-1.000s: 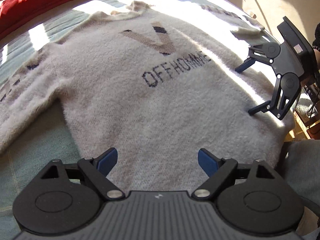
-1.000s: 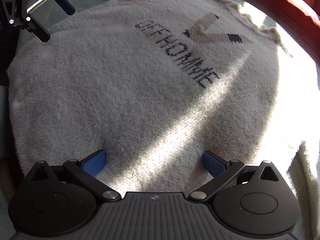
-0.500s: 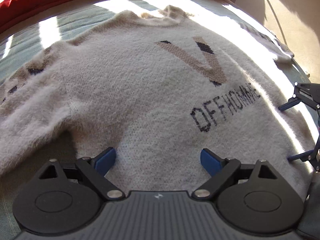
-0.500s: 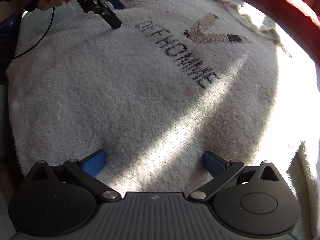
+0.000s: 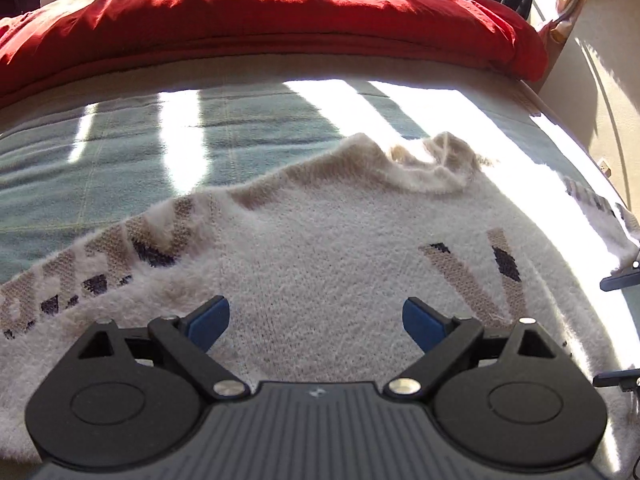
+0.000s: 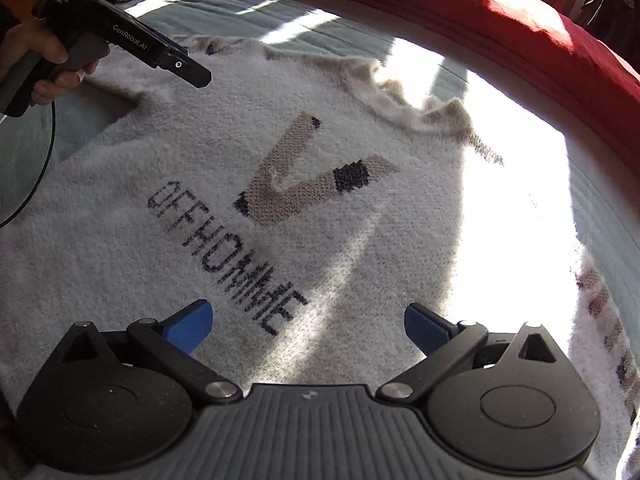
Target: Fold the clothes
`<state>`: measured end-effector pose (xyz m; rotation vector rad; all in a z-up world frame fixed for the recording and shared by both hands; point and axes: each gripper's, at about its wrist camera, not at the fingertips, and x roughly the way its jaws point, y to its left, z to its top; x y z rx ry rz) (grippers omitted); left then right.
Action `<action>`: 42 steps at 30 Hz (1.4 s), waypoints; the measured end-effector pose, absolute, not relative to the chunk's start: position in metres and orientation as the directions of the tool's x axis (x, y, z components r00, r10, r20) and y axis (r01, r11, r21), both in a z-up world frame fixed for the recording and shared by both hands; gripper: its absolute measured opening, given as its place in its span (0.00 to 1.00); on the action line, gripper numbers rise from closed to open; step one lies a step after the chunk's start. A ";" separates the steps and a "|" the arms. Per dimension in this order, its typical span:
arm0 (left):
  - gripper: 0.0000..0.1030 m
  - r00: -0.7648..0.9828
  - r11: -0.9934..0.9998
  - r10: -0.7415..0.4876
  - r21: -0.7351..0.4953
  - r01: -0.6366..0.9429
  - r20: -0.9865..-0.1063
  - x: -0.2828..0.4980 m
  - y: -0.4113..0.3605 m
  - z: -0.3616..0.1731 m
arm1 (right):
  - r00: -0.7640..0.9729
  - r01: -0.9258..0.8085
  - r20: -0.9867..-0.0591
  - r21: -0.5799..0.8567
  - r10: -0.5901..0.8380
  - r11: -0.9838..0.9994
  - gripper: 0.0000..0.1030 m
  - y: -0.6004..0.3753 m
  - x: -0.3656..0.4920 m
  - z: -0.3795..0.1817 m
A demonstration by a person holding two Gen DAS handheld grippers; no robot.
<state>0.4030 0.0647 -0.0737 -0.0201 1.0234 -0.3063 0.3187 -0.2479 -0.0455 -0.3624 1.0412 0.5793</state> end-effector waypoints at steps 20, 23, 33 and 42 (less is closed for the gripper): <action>0.90 0.584 0.979 -0.106 -0.188 -0.081 -0.805 0.471 0.101 -0.098 | 0.444 -0.198 -0.886 0.048 0.134 0.979 1.00 -0.262 0.396 -0.099; 0.90 0.579 0.975 -0.144 -0.217 -0.058 -0.803 0.469 0.096 -0.100 | 0.453 -0.172 -0.885 0.033 0.108 0.985 1.00 -0.259 0.396 -0.101; 0.89 0.558 0.975 -0.139 -0.212 -0.067 -0.818 0.499 0.096 -0.100 | 0.422 -0.142 -0.902 0.030 0.088 0.989 1.00 -0.257 0.404 -0.104; 0.90 0.531 0.968 -0.242 -0.243 0.070 -0.812 0.492 0.060 -0.106 | 0.432 -0.139 -0.898 0.027 0.085 0.990 1.00 -0.257 0.403 -0.104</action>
